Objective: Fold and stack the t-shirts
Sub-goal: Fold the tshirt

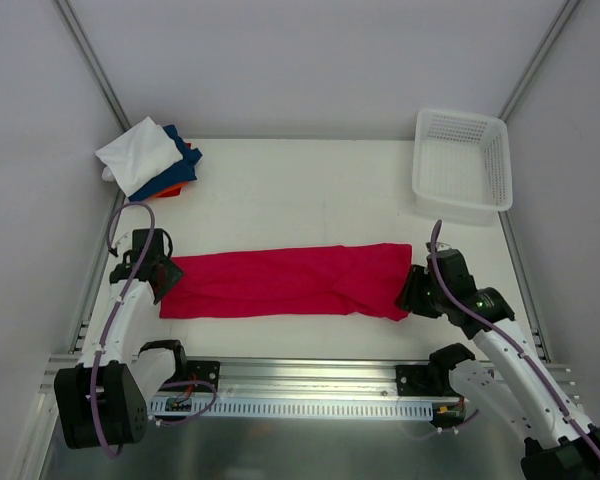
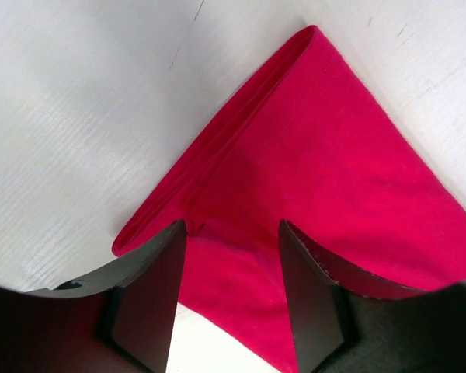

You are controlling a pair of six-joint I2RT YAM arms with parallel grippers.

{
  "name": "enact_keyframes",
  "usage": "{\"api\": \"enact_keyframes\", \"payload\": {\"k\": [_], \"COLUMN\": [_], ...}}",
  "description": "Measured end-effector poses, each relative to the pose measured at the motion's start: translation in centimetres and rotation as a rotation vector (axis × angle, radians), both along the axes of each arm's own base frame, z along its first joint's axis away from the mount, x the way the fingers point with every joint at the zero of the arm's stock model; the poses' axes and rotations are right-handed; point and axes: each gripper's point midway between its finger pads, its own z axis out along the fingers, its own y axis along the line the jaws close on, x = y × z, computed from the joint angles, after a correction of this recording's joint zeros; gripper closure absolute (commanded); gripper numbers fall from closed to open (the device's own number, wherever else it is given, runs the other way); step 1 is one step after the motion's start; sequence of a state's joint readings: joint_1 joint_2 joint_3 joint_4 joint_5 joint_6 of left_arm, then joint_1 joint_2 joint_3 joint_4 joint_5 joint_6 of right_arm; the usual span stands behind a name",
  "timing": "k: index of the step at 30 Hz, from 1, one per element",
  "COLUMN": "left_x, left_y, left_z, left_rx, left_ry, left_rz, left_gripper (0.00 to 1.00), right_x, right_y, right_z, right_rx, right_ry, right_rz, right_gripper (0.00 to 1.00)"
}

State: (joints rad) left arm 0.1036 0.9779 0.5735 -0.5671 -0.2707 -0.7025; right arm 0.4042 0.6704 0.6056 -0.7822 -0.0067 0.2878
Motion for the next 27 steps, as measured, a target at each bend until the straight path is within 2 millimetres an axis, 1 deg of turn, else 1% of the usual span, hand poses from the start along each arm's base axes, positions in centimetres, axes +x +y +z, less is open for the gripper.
{"api": "enact_keyframes", "payload": {"k": [3, 5, 7, 8, 10, 12, 14, 16, 18, 20, 22, 25, 27], "left_x": [0.1, 0.2, 0.4, 0.7, 1.5, 2.4, 3.2, 4.0, 4.7, 5.6, 6.2, 6.8, 7.3], "left_y": [0.0, 0.0, 0.0, 0.0, -0.2, -0.5, -1.0, -1.6, -2.2, -3.1, -3.9, -5.2, -5.8], "left_z": [0.3, 0.6, 1.1, 1.5, 2.6, 3.8, 5.0, 5.9, 6.3, 6.0, 5.3, 3.3, 2.2], "left_rx": [0.002, 0.002, 0.002, 0.0, -0.007, -0.012, -0.009, -0.005, -0.002, -0.001, 0.001, 0.003, 0.003], "left_ry": [-0.017, -0.022, -0.031, -0.041, -0.072, -0.108, -0.139, -0.156, -0.159, -0.146, -0.124, -0.064, -0.036], "left_rz": [0.001, 0.001, 0.0, -0.002, -0.011, -0.03, -0.057, -0.092, -0.131, -0.175, -0.212, -0.269, -0.293], "left_gripper": [0.44, 0.44, 0.44, 0.44, 0.44, 0.44, 0.44, 0.43, 0.44, 0.44, 0.44, 0.45, 0.47], "right_x": [0.1, 0.2, 0.5, 0.8, 1.3, 2.3, 3.4, 4.5, 5.6, 6.6, 7.6, 9.3, 9.9], "right_y": [-0.2, -0.4, -0.4, -0.4, -0.2, 0.3, 1.0, 1.8, 2.6, 3.4, 4.2, 5.6, 6.2], "right_z": [-0.1, -0.1, 0.2, 0.4, 0.9, 1.6, 2.0, 1.8, 1.3, 0.6, -0.2, -1.7, -2.5], "right_rx": [-0.013, -0.026, -0.04, -0.046, -0.053, -0.057, -0.063, -0.074, -0.083, -0.094, -0.105, -0.118, -0.117], "right_ry": [0.0, -0.001, -0.004, -0.007, -0.01, -0.021, -0.026, -0.015, -0.005, 0.016, 0.038, 0.07, 0.086], "right_rz": [-0.005, -0.009, -0.008, -0.007, 0.002, 0.019, 0.037, 0.06, 0.079, 0.099, 0.117, 0.147, 0.164], "right_gripper": [0.56, 0.56, 0.61, 0.66, 0.74, 0.83, 0.86, 0.88, 0.89, 0.9, 0.91, 0.93, 0.96]}}
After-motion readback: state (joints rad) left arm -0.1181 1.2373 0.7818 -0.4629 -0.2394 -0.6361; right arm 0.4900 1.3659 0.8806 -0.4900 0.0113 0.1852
